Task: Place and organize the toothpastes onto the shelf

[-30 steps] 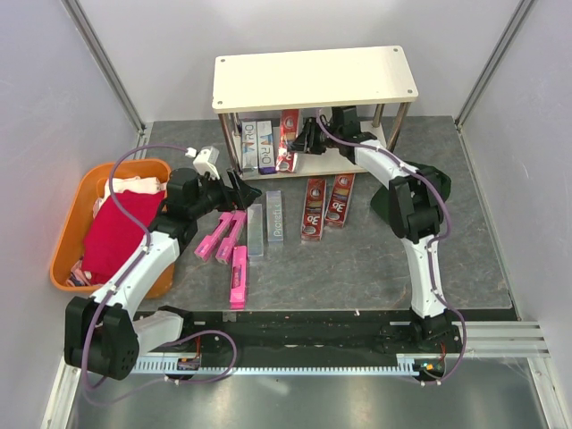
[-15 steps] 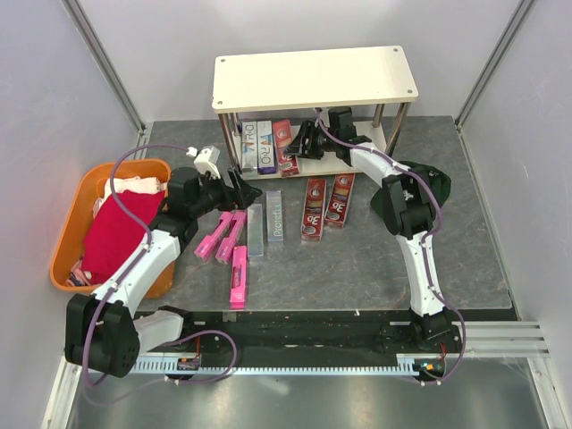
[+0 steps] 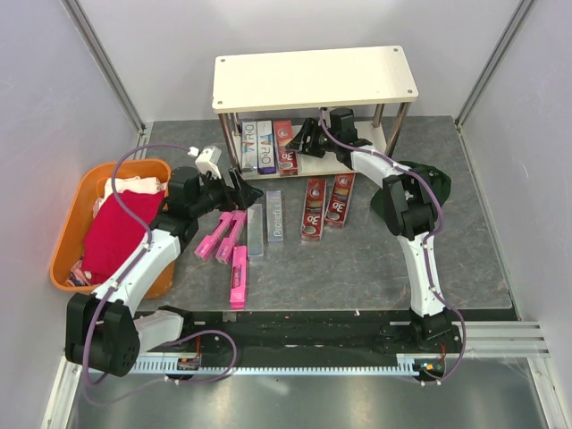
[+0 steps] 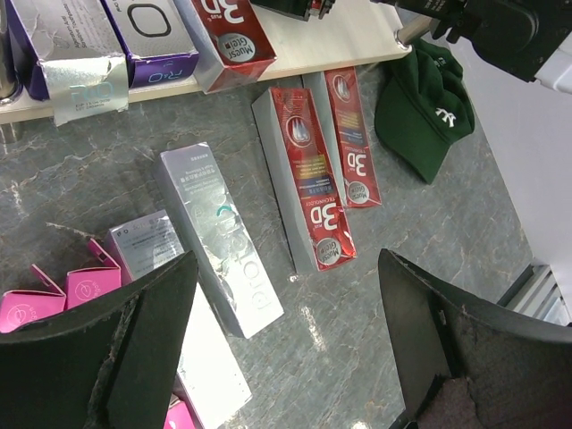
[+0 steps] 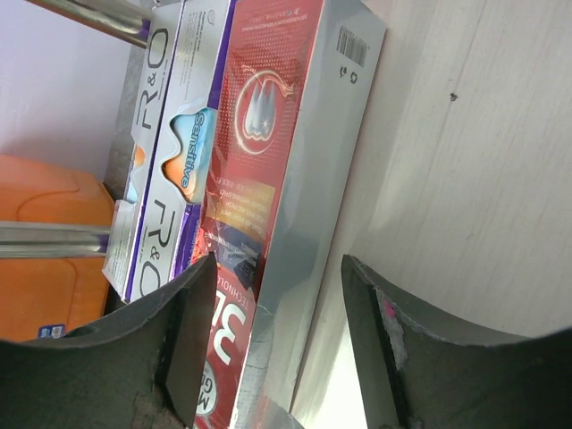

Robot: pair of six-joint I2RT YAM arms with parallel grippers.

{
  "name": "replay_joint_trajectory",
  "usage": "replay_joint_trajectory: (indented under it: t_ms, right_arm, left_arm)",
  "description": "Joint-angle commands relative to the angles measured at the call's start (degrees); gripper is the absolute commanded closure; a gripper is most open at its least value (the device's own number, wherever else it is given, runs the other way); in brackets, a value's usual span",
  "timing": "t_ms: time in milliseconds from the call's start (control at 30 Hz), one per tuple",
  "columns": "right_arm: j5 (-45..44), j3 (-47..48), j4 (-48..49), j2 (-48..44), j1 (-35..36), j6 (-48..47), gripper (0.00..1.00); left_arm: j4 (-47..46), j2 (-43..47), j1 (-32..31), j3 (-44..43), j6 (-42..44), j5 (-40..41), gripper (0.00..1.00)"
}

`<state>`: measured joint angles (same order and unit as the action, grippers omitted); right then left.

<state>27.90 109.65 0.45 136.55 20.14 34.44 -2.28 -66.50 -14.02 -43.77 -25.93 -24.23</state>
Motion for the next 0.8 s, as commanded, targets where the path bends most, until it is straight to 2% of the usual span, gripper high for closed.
replay_joint_trajectory:
  t_ms: [0,433,633,667,767]
  right_arm:
    - [-0.7,-1.7,3.5,-0.9,0.3,2.8,0.35]
    - [-0.6,-2.6,6.0,-1.6,1.2,3.9,0.35]
    - [-9.4,-10.1,6.5,-10.2,1.1,1.0,0.26]
    - [-10.3,-11.7,6.4,-12.3,1.1,0.7,0.2]
    - [-11.9,-14.6,6.1,-15.9,1.1,-0.2,0.13]
  left_arm:
    - [-1.8,-0.2,-0.4,-1.8,1.1,-1.3,0.11]
    - [-2.3,-1.3,-0.4,-1.6,0.6,-2.2,0.11]
    - [-2.1,-2.0,-0.8,-1.8,0.6,-2.6,0.11]
    - [-2.0,-2.3,-1.1,-1.8,0.7,-2.6,0.11]
    - [-1.9,-3.2,-2.2,-2.2,0.9,-1.7,0.11]
